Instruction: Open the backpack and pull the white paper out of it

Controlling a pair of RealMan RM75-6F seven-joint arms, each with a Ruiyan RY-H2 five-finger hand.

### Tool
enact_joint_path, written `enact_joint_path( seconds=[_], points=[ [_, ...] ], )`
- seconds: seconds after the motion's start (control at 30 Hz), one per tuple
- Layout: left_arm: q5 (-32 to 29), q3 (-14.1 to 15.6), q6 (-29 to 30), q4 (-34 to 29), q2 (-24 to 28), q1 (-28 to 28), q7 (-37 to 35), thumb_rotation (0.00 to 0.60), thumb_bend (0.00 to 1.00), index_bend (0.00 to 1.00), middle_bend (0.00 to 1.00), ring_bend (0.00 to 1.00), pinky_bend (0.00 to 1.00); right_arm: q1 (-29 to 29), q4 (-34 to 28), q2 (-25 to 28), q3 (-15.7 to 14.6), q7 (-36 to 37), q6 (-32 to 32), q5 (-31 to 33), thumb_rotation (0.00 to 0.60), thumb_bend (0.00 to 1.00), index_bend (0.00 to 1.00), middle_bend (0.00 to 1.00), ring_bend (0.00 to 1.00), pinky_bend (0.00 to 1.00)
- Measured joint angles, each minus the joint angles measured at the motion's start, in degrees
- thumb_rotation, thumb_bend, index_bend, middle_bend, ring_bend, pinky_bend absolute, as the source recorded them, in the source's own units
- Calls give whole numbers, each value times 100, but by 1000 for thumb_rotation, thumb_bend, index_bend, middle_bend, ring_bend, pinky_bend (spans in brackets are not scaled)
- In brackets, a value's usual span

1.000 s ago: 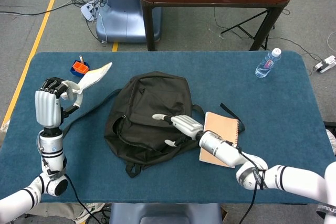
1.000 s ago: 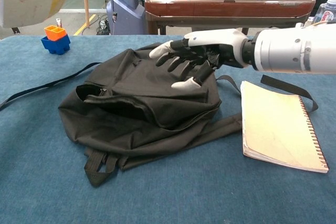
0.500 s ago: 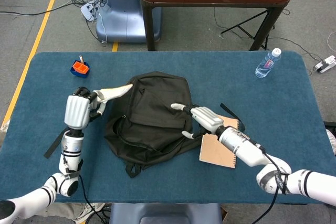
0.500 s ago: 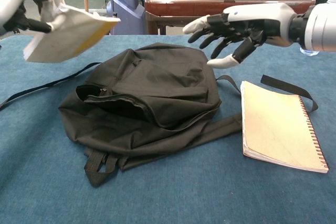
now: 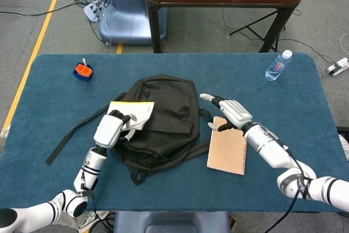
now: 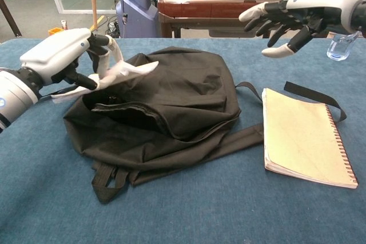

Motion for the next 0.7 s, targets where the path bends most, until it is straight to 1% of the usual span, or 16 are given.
enact_joint_path(
  seconds=[0.03, 0.07, 0.1, 0.2, 0.23, 0.27, 0.33, 0.37, 0.5, 0.7],
  points=[
    [-73, -6, -94, -218, 114, 9, 46, 516, 204, 271, 442, 420, 324, -25, 13, 28, -14, -10, 9, 23, 600, 302, 81, 138, 125, 208],
    [-147, -14, -184, -434, 240, 19, 101, 503, 204, 249, 425, 406, 319, -43, 21, 49, -24, -15, 16, 34, 600, 302, 81, 138, 125, 208],
    [-245, -25, -293, -710, 425, 35, 190, 498, 204, 231, 410, 391, 313, -62, 27, 70, -33, -19, 24, 45, 600, 302, 81, 139, 125, 208],
    [-464, -62, -470, -1197, 893, 98, 441, 488, 204, 215, 392, 377, 302, -121, 29, 150, -64, -12, 37, 67, 600, 306, 81, 142, 125, 208],
    [-520, -78, -489, -1269, 1011, 126, 514, 494, 204, 216, 392, 377, 300, -149, 18, 196, -76, 2, 39, 74, 600, 311, 81, 146, 125, 208],
    [-578, -100, -490, -1307, 1112, 163, 584, 517, 204, 217, 392, 377, 299, -176, 4, 236, -84, 18, 45, 78, 600, 314, 81, 153, 125, 208],
    [-717, -154, -440, -1305, 1280, 274, 682, 587, 204, 226, 391, 377, 298, -266, -44, 344, -112, 49, 88, 82, 600, 321, 81, 183, 125, 207],
    [-779, -170, -423, -1296, 1342, 320, 687, 600, 204, 234, 391, 377, 297, -310, -63, 390, -128, 49, 127, 79, 600, 322, 84, 203, 127, 207],
    [-1089, -189, -409, -1343, 1681, 544, 782, 600, 204, 264, 391, 377, 297, -535, -124, 504, -241, -94, 405, 45, 600, 333, 143, 254, 160, 208],
    [-1425, -92, -177, -1600, 2206, 1033, 1109, 600, 204, 294, 391, 377, 297, -1042, -257, 576, -478, -639, 1193, -18, 600, 352, 253, 323, 228, 222]
  ],
)
